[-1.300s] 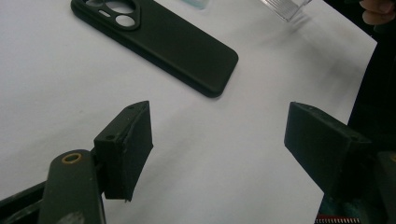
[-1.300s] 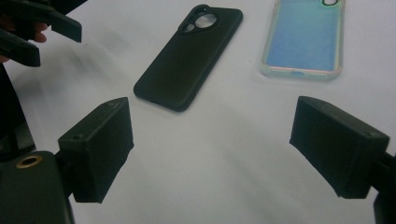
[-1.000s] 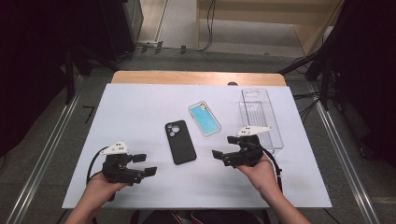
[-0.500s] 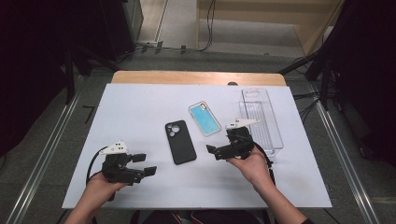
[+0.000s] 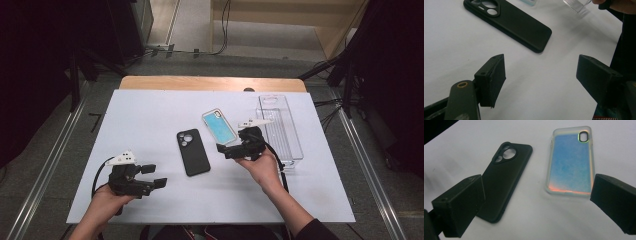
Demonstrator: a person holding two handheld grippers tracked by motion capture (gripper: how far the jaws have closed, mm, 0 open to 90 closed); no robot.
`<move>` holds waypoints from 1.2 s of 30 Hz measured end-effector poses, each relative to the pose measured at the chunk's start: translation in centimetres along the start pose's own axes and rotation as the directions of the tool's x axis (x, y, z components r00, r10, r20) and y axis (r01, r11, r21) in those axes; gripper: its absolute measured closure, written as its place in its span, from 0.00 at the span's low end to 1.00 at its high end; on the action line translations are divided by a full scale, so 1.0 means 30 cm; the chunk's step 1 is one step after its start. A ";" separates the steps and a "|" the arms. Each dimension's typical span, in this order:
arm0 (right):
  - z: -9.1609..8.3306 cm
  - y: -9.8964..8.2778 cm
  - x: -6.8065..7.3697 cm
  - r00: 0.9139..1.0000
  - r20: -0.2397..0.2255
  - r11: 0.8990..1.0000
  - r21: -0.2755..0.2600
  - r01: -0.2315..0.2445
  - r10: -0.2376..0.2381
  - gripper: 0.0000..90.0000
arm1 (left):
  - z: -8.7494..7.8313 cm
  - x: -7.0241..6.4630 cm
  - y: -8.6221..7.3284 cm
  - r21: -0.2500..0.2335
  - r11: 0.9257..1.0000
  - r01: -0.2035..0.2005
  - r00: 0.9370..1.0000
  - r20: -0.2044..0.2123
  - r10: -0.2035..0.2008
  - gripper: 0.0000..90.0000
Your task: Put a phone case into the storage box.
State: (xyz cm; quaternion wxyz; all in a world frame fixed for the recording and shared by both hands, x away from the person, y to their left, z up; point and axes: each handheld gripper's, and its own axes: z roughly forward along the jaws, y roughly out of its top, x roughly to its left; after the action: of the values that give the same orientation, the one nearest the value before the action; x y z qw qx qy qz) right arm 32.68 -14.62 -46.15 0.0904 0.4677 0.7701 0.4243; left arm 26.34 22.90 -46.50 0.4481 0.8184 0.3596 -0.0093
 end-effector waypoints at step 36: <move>0.192 0.172 -0.106 0.998 0.062 1.000 -0.017 -0.021 0.022 0.00 | 0.006 0.006 -0.001 0.008 1.000 0.012 1.000 0.006 -0.012 0.27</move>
State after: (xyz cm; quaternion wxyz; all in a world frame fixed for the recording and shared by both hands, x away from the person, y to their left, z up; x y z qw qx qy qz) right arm 40.84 -12.84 -46.74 0.1136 0.4882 0.7583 0.4168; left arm 26.52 22.88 -46.68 0.4458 0.8180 0.3632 -0.0159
